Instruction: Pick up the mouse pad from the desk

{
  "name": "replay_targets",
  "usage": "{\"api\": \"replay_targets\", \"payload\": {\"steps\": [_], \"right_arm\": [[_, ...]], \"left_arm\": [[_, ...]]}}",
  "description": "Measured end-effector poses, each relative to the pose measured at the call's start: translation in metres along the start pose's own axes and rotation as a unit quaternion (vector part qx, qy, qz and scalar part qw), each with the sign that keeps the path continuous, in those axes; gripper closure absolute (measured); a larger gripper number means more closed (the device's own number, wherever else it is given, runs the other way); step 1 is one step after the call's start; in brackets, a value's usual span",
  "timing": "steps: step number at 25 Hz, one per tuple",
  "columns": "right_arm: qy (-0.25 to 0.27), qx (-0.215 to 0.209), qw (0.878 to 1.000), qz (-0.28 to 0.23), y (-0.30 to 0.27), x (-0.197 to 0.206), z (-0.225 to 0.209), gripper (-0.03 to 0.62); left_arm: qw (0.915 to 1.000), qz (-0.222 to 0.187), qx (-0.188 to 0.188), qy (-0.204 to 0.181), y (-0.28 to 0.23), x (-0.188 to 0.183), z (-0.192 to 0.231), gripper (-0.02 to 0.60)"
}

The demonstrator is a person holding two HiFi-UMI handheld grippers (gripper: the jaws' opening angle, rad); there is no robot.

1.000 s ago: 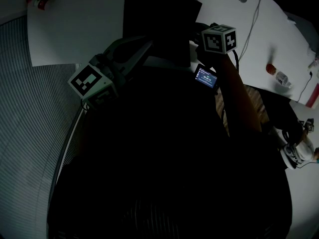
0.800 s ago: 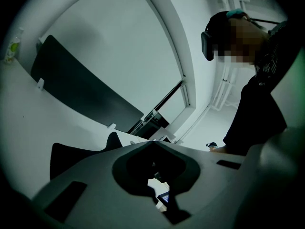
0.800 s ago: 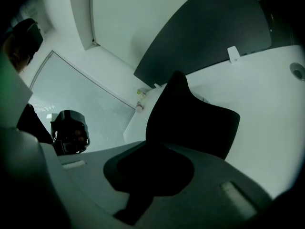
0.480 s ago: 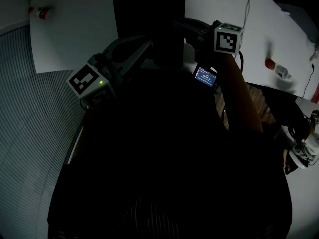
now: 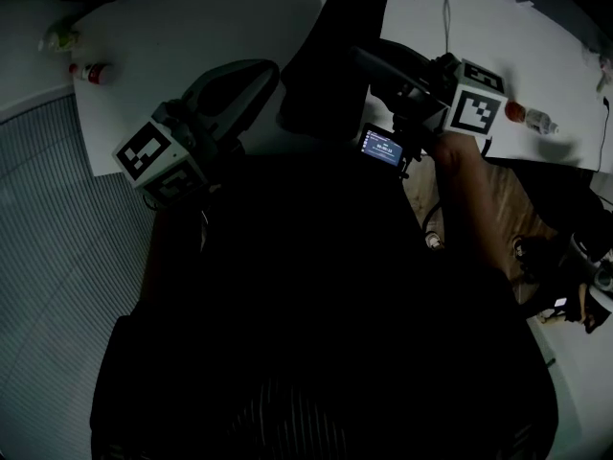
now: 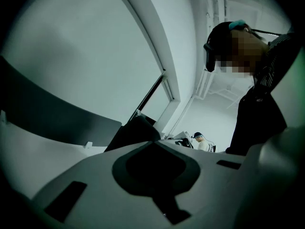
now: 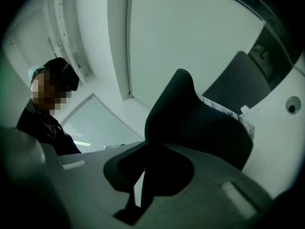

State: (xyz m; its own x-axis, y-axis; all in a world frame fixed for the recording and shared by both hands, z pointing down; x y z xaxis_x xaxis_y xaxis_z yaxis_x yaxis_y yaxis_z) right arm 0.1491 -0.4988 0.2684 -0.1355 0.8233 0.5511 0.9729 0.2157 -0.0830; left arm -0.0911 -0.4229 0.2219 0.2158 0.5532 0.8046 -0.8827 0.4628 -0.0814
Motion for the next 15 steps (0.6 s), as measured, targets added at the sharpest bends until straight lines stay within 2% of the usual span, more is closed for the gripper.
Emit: {"api": "replay_targets", "payload": {"steps": [5,11,15], "right_arm": [[0.04,0.024,0.998,-0.046,0.03,-0.015,0.026,0.577],[0.083,0.041,0.99,-0.105,0.058,-0.042,0.05,0.577],[0.09,0.036,0.988,-0.117,0.061,-0.046,0.056,0.577]], "left_arm": [[0.9986,0.017,0.014,-0.048,-0.007,-0.014,-0.006,0.574],[0.9875,0.047,-0.037,-0.145,-0.012,-0.044,-0.015,0.574],[0.9842,0.034,-0.04,-0.169,-0.016,-0.061,-0.02,0.574]]}}
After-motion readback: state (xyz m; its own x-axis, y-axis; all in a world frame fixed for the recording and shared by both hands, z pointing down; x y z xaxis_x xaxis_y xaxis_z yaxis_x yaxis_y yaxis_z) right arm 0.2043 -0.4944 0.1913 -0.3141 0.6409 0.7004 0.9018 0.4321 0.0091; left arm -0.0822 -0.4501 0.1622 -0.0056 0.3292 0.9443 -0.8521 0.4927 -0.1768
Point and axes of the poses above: the fingertips, and each gripper's own axes: y backward along the fingers, z to its left, x out of its underside, the point moved 9 cm from there along y, backward along the fingers, and after that the axes turned 9 degrees about x, right-handed, at the moved point
